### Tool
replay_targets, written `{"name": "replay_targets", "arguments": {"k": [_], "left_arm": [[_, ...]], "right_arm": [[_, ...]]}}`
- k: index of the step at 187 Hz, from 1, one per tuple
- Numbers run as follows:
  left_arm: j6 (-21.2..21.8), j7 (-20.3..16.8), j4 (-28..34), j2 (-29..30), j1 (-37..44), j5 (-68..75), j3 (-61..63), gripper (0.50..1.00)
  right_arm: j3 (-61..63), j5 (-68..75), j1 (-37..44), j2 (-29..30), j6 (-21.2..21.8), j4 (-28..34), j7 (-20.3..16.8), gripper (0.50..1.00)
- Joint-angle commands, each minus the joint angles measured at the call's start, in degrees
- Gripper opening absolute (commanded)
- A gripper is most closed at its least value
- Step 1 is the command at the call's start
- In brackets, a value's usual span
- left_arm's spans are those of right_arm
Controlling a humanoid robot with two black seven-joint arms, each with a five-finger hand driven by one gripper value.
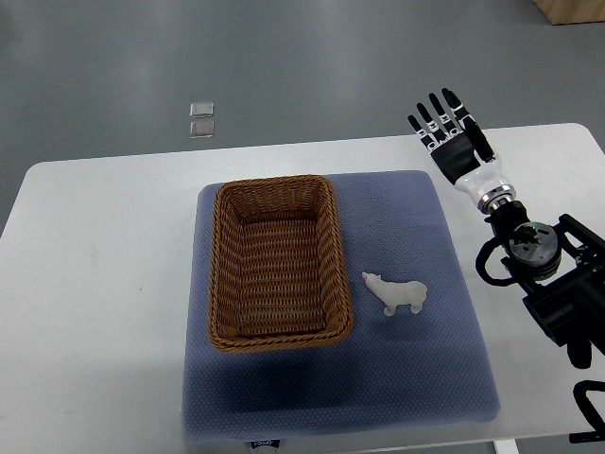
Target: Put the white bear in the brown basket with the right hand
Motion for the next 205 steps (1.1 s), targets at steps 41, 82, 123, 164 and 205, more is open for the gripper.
{"name": "replay_targets", "arguments": {"k": [41, 82, 123, 164, 205], "left_arm": [[0.31, -0.04, 0.00, 0.00, 0.00, -0.18, -0.31, 1.000], [0.31, -0.04, 0.00, 0.00, 0.00, -0.10, -0.05, 1.000], [0.23, 0.05, 0.00, 0.00, 0.00, -0.10, 0.04, 1.000], [-0.13, 0.05, -0.35, 0.00, -0.09, -0.01, 0.21, 1.000], [-0.13, -0.04, -0.18, 0.00, -0.26, -0.01, 0.21, 1.000]], "right_arm": [[-0.11, -0.09, 0.00, -0.07, -0.09, 0.06, 0.00, 0.928], [-1.07, -0.44, 0.35, -0.43, -0.27, 0.06, 0.00, 0.928], [-1.25, -4.40, 2.73, -3.50, -0.53, 0.14, -0.53, 0.928], [-4.50, -15.29, 7.56, -6.14, -2.38, 0.58, -2.81, 0.928], [-16.80, -21.35, 15.55, -11.93, -2.55, 3.04, -5.71, 0.928]]}}
